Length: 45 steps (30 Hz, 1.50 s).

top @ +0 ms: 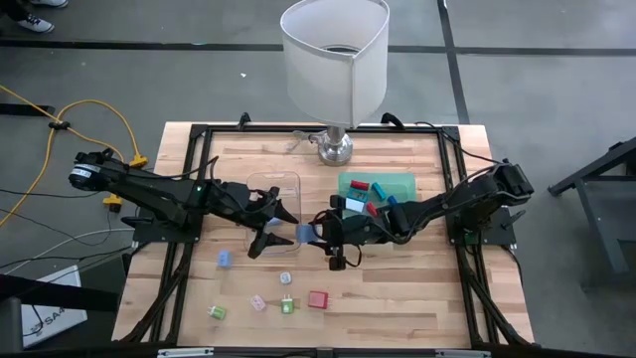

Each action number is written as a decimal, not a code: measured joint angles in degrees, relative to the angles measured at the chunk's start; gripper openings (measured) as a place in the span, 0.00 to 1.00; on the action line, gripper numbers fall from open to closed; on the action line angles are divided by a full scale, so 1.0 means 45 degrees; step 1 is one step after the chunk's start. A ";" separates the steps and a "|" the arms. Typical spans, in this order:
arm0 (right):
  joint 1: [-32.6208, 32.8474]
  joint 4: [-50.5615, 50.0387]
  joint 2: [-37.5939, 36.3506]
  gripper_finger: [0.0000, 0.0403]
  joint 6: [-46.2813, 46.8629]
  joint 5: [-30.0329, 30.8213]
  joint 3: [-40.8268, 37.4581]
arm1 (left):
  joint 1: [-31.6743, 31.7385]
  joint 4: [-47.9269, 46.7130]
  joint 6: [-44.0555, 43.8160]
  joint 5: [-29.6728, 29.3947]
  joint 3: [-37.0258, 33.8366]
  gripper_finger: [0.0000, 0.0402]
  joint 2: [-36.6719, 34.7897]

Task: Pick & Place Office items
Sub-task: Put the right blue charging into the transparent bin

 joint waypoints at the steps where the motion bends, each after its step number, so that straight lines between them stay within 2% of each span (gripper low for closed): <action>1: 0.0005 0.0000 0.0000 0.49 0.0000 -0.0004 0.0000 | 0.0000 0.0002 0.0026 0.0000 0.0000 0.68 0.0000; 11: 0.0226 -0.0015 0.0000 0.49 0.0010 -0.0004 0.0000 | 0.0000 0.0151 0.0007 -0.0019 0.0000 0.68 0.0000; 23: 0.0797 -0.0019 -0.0005 0.48 -0.0039 0.0684 0.0000 | 0.0000 0.0241 0.1895 -0.0048 0.0000 0.68 0.0005; 28: 0.0879 -0.0148 -0.0355 0.49 -0.0056 0.1271 -0.0015 | 0.0000 0.0296 0.2801 -0.0048 0.0000 0.68 0.0005; 34: 0.0900 -0.0145 -0.1045 0.49 -0.0092 0.1311 -0.0015 | 0.0000 0.0340 0.3699 -0.0053 0.0000 0.68 0.0005; 45: 0.0903 0.0554 -0.1190 0.49 -0.0440 0.1290 -0.0015 | 0.0000 0.2327 0.4380 -0.0640 0.0000 0.68 0.0628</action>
